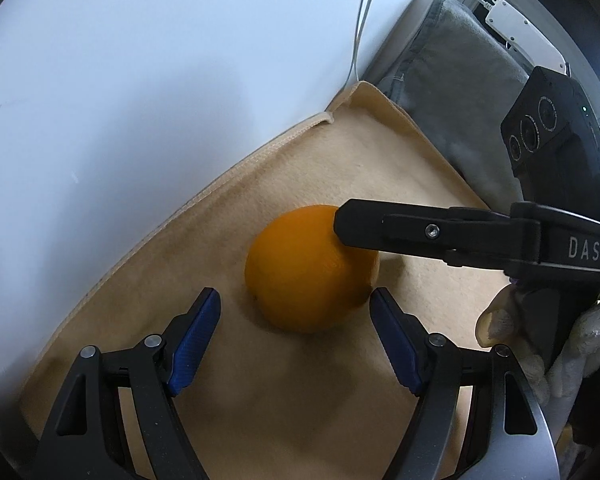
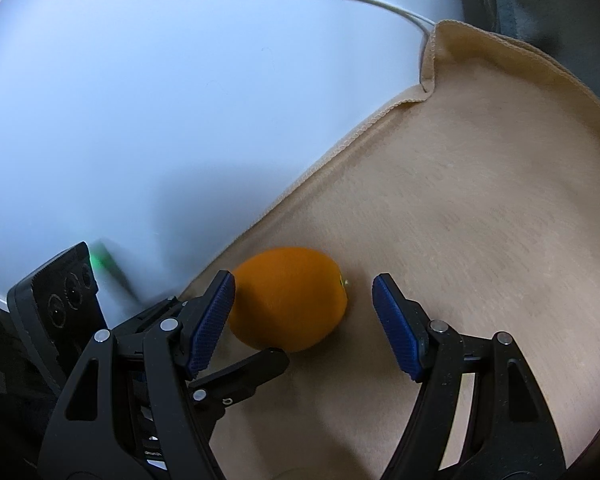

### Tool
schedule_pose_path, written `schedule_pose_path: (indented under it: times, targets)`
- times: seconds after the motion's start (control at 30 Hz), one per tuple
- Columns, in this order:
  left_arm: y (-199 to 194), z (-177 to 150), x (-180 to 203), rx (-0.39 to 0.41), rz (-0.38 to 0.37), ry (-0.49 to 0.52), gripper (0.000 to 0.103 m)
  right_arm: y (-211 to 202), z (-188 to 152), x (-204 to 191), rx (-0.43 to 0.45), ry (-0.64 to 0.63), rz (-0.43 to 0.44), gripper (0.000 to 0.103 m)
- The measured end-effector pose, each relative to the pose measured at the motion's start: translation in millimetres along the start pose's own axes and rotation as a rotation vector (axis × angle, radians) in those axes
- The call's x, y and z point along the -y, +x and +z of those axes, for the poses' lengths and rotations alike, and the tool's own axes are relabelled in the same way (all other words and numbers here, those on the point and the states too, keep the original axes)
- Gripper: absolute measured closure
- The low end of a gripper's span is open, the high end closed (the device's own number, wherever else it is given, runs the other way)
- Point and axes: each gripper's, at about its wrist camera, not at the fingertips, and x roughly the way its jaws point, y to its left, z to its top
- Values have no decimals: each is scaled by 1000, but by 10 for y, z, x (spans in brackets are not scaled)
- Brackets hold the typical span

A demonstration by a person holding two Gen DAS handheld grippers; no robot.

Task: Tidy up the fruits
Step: 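Grasp the large orange with the left gripper while the right gripper closes on it too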

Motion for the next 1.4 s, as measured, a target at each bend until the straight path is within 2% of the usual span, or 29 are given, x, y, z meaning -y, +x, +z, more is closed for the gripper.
schedule_pose_path:
  times: [0.4, 0.57, 0.6, 0.8, 1.03, 1.4]
  targets:
    - [37, 36, -46, -13, -43, -4, 26, 141, -101, -143, -34, -4, 33, 29]
    - [73, 34, -59, -23, -71, -11, 30, 164, -104, -182, -37, -2, 28, 29]
    - [80, 35, -48, -26, -83, -9, 35, 161, -102, -198, -33, -1, 25, 30]
    - [77, 29, -7, -24, -81, 5, 35, 124, -112, -225, -11, 14, 15, 31]
    - [44, 11, 61, -29, -89, 17, 35, -9, -171, -223, 9, 22, 5, 32]
    - [-104, 100, 375, -31, -113, 75, 35, -384, -326, -127, 69, 56, -11, 32]
